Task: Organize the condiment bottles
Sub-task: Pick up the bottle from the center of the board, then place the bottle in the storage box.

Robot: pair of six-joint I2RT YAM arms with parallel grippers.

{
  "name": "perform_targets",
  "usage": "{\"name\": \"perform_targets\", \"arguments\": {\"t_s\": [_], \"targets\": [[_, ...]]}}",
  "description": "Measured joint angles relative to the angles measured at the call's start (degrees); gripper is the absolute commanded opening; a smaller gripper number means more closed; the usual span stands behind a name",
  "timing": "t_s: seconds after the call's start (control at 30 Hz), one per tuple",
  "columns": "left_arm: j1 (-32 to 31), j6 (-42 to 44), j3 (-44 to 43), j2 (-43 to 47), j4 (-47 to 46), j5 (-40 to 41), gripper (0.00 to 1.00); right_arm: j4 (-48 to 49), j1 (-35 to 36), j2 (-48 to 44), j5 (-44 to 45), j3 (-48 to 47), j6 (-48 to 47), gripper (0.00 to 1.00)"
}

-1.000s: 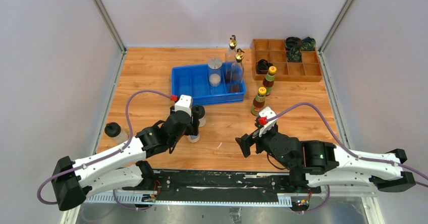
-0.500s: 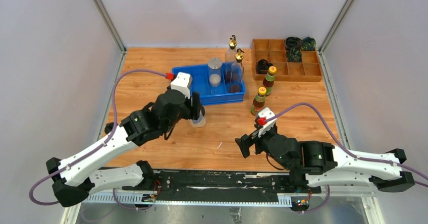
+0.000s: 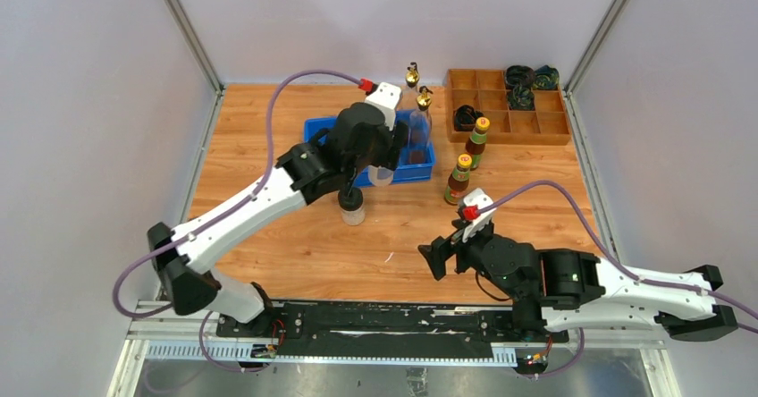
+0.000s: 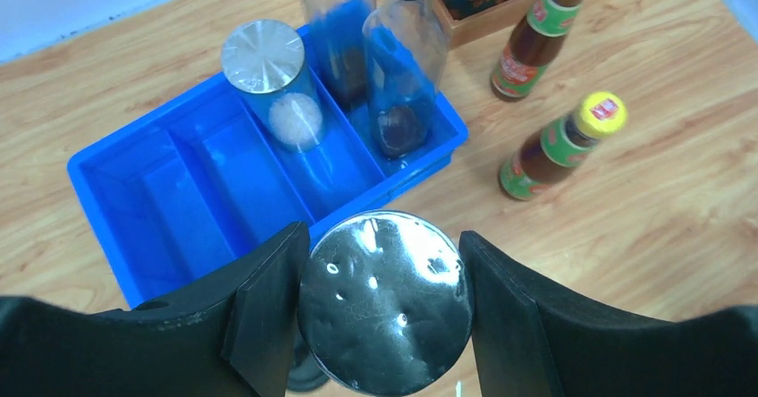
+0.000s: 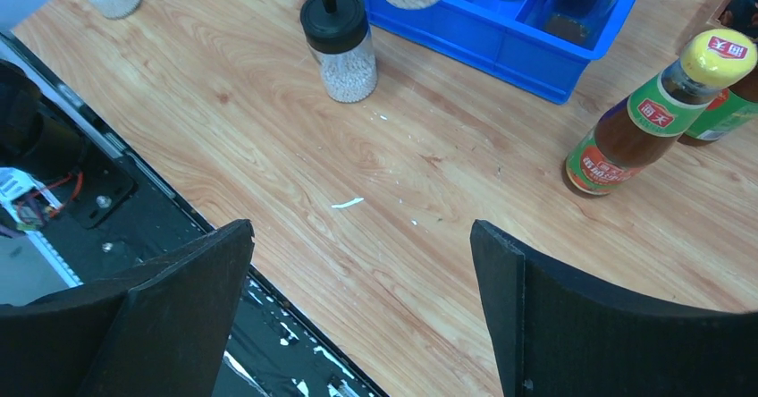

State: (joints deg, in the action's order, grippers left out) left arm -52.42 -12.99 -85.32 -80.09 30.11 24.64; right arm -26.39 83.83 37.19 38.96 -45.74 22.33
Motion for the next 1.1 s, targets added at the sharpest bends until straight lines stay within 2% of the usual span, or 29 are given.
{"name": "perform_targets", "arguments": {"t_s": [0.2, 0.47, 0.83, 1.1], "targets": [[6.8, 1.88, -0.42, -8.2, -4.76, -6.62, 0.63, -3.89, 0.0, -1.62, -0.55, -5.49, 0.63, 0.96], [12.17, 3.41, -0.83, -13.81, -11.61, -13.31, 0.63, -10.16, 0.0, 2.36, -0.46, -18.8, -2.91, 0.96], [14.08, 4.28, -1.81, -20.87, -19.96, -16.65, 0.62, -13.75, 0.0, 0.11, 0.07, -19.61, -7.17, 0.97], [16.72, 4.72, -1.81, -23.39, -20.26, -16.57, 0.62, -14.32, 0.0, 0.7, 1.79, -18.91, -7.32, 0.98]]}}
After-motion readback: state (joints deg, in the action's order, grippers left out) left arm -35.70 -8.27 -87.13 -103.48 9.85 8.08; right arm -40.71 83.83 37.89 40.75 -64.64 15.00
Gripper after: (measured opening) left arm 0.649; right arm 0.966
